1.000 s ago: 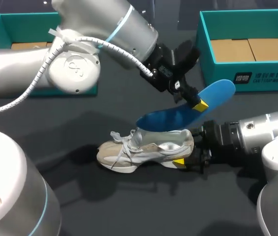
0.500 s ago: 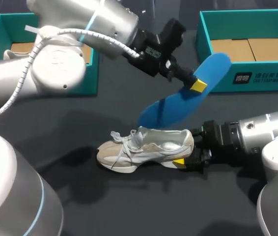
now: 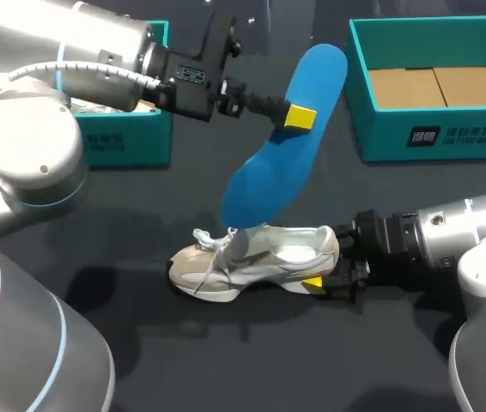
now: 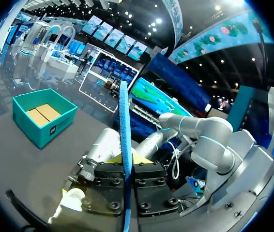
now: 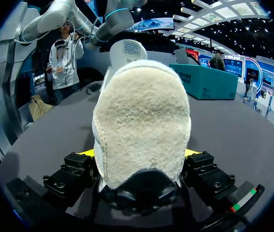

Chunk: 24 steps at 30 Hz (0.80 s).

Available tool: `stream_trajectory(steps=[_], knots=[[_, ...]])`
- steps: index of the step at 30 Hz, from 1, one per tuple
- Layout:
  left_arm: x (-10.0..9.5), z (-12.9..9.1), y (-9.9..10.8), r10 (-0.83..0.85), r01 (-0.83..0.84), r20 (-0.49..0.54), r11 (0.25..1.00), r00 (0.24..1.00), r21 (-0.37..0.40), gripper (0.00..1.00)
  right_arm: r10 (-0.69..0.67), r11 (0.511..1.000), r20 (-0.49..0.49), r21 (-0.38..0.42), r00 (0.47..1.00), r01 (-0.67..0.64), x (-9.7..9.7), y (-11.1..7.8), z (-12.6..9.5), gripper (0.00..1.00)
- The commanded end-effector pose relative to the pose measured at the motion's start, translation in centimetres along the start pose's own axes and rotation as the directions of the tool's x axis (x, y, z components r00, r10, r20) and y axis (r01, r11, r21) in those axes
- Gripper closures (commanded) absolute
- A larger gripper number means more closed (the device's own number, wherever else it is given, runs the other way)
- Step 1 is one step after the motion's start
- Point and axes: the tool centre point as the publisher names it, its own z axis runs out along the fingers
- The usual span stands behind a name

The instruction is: Take the shoe out of the shoebox, open the shoe tongue, remove and reinsert the insole, then place the shoe into the shoebox

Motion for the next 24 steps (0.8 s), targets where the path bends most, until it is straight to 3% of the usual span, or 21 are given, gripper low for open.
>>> stream_trajectory(steps=[1, 14, 24], knots=[[0.2, -0.6, 0.6, 0.002, -0.002, 0.000, 0.998, 1.000, 0.066, 1.00, 0.000, 1.000, 0.001, 0.004, 1.000, 0.000, 0.1, 0.1, 0.0, 1.00], [2.8, -3.8, 0.4, -0.007, 0.016, -0.043, 0.981, 0.999, 0.194, 1.00, 0.000, 1.000, 0.001, 0.004, 1.000, 0.000, 0.1, 0.1, 0.0, 1.00], [6.0, -6.0, 0.5, -0.011, 0.024, -0.049, 0.962, 0.999, 0.272, 1.00, 0.000, 1.000, 0.001, 0.004, 1.000, 0.000, 0.1, 0.1, 0.0, 1.00]])
